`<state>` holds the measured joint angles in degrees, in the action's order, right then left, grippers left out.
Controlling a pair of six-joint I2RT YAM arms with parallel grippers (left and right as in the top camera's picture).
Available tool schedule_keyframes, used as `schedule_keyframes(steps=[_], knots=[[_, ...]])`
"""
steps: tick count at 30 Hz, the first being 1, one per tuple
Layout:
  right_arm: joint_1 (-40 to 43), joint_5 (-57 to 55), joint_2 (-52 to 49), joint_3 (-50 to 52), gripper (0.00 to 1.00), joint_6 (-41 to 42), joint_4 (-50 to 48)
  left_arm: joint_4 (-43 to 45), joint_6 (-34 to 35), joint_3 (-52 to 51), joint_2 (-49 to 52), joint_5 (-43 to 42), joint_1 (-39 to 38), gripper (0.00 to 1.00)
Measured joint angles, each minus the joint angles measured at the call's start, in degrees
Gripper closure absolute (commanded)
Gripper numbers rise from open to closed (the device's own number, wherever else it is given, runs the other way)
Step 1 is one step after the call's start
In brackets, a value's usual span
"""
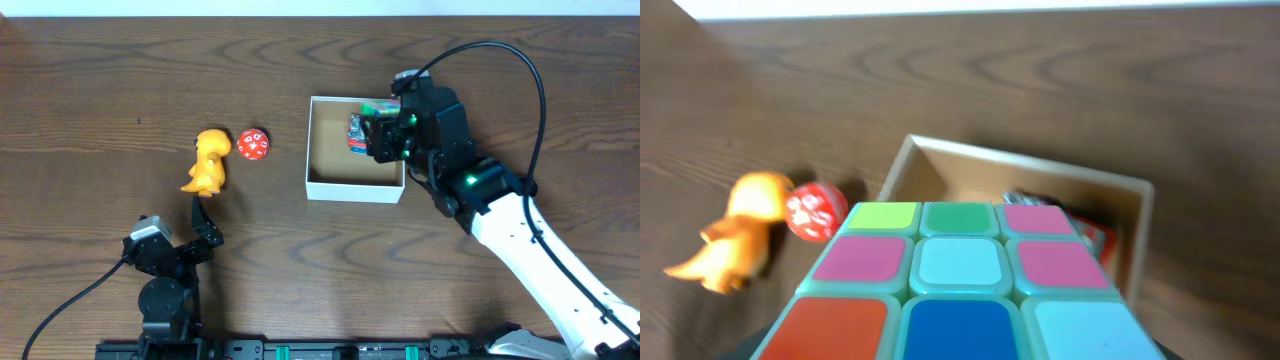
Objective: Pack container
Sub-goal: 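Lift the cube and carry it left into the white box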
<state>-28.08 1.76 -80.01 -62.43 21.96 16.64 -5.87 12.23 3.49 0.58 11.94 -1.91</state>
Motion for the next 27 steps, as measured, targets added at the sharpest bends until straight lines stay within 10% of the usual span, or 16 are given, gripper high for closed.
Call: schedule_keyframes(steps=[27], knots=[[-3.7, 0.2, -20.8, -0.2, 0.47, 2.7, -21.2, 0.0, 0.0, 0.0, 0.0, 0.0, 0.0, 0.02]])
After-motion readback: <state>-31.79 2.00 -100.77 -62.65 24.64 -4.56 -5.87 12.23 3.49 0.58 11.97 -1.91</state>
